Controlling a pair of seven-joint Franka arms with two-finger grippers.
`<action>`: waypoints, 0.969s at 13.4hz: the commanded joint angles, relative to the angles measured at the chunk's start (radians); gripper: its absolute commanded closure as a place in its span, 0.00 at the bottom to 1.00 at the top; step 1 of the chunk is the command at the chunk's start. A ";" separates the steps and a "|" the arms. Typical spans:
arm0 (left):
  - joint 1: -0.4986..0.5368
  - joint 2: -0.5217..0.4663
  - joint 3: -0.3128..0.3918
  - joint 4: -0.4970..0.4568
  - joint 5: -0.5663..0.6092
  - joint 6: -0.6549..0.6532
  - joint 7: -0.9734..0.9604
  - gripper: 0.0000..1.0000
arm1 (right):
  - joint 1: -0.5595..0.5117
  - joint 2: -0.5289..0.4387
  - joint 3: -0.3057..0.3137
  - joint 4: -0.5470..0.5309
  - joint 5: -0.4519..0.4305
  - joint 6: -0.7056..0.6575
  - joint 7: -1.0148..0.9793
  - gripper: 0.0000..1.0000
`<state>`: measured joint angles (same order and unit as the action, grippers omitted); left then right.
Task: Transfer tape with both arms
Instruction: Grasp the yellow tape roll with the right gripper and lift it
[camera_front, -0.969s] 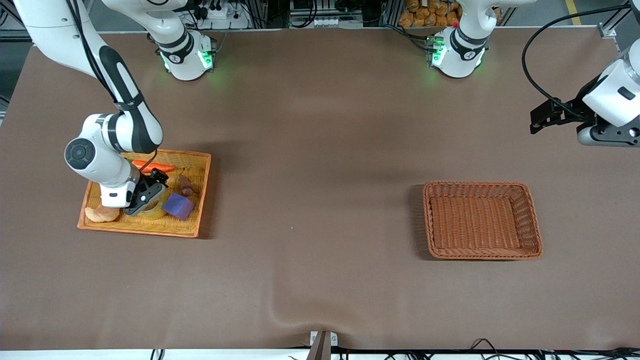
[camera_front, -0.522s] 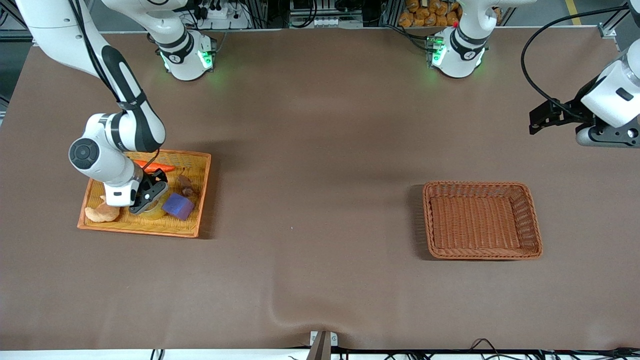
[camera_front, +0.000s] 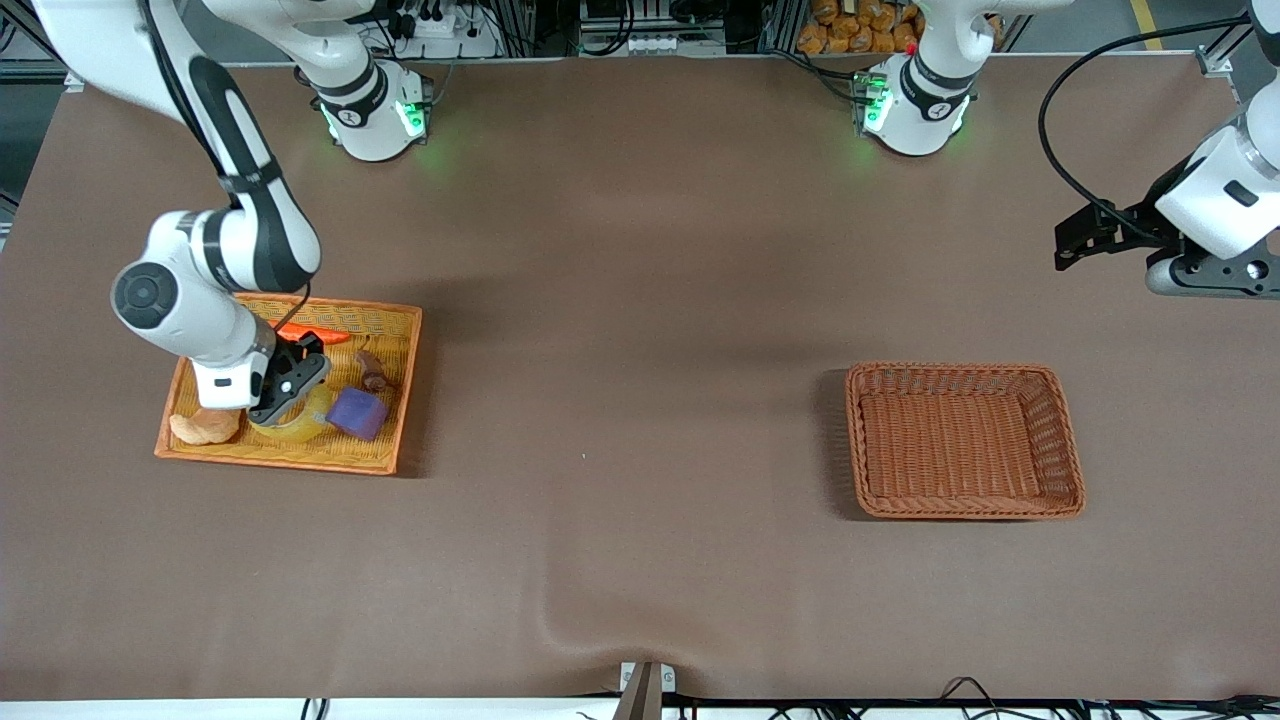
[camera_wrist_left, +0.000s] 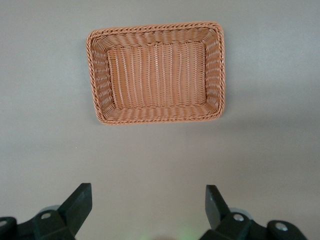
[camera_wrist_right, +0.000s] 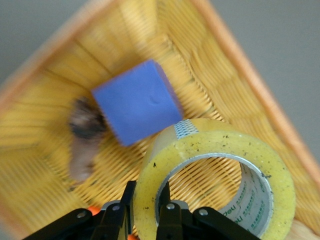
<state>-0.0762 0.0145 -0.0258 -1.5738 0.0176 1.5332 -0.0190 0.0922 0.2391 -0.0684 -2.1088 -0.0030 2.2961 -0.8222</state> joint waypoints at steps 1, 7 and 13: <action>0.004 -0.010 -0.003 -0.011 -0.004 0.013 0.019 0.00 | 0.056 -0.029 0.004 0.236 0.008 -0.279 0.088 1.00; 0.004 -0.008 -0.003 -0.011 -0.004 0.015 0.019 0.00 | 0.378 0.027 0.004 0.518 0.011 -0.465 0.588 1.00; -0.002 0.002 -0.003 -0.011 -0.002 0.015 0.016 0.00 | 0.613 0.330 0.010 0.676 0.023 -0.318 1.058 1.00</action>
<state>-0.0781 0.0185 -0.0278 -1.5786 0.0176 1.5359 -0.0190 0.6650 0.4838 -0.0473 -1.5174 0.0040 1.9524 0.1294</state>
